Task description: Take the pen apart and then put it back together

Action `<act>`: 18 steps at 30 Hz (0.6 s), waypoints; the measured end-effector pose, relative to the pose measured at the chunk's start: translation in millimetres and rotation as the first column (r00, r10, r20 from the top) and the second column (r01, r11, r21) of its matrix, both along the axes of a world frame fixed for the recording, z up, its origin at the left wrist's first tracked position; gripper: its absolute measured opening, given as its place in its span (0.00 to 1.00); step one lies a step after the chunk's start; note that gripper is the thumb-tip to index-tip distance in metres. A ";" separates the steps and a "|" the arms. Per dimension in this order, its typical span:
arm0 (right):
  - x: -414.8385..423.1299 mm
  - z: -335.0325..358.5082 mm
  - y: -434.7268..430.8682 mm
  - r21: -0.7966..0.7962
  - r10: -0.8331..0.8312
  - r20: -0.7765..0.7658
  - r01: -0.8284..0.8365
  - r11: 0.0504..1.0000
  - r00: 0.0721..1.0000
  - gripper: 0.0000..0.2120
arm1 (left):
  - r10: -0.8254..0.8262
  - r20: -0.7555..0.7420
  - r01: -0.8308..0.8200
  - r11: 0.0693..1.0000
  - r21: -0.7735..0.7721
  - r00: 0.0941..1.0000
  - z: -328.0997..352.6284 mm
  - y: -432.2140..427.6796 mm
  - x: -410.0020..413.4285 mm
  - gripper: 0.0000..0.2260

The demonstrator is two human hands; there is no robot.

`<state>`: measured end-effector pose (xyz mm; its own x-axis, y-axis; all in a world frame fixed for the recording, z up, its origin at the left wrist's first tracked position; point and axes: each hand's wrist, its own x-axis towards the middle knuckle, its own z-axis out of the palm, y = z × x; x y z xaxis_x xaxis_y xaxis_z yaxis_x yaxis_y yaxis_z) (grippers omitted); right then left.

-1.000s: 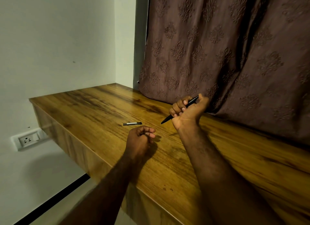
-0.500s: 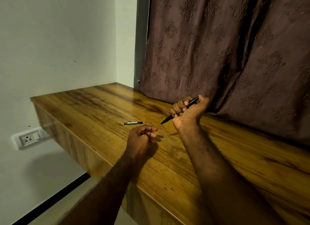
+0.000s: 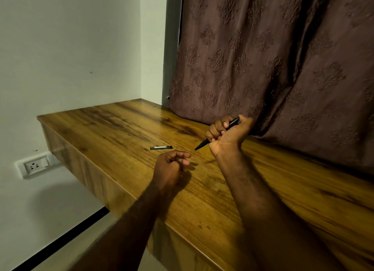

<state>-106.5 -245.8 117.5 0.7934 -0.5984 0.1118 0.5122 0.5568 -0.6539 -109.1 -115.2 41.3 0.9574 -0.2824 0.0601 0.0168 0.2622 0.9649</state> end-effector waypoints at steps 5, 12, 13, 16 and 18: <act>1.7 0.8 -1.0 -0.007 0.011 -0.006 -0.011 1.000 1.000 0.23 | 0.012 0.001 -0.012 1.000 0.010 1.000 -0.2 0.7 1.2 0.18; 1.0 0.2 -2.8 0.012 -0.011 -0.011 0.011 1.000 1.000 0.23 | 0.039 0.010 -0.040 0.998 0.042 0.999 -4.2 -1.2 5.8 0.19; 0.9 0.6 -3.4 0.008 -0.007 -0.012 0.007 1.000 1.000 0.23 | 0.047 0.012 -0.047 0.998 0.047 0.999 -4.3 -1.6 6.1 0.19; 0.0 0.1 -2.0 -0.021 0.025 -0.001 -0.025 0.999 1.000 0.21 | 0.060 -0.008 -0.059 0.997 0.048 0.998 -8.1 -3.2 9.7 0.19; -0.5 0.1 -0.5 -0.033 0.048 0.016 -0.048 0.998 0.999 0.22 | 0.023 -0.069 -0.022 1.000 0.013 0.997 -10.1 -3.3 10.7 0.19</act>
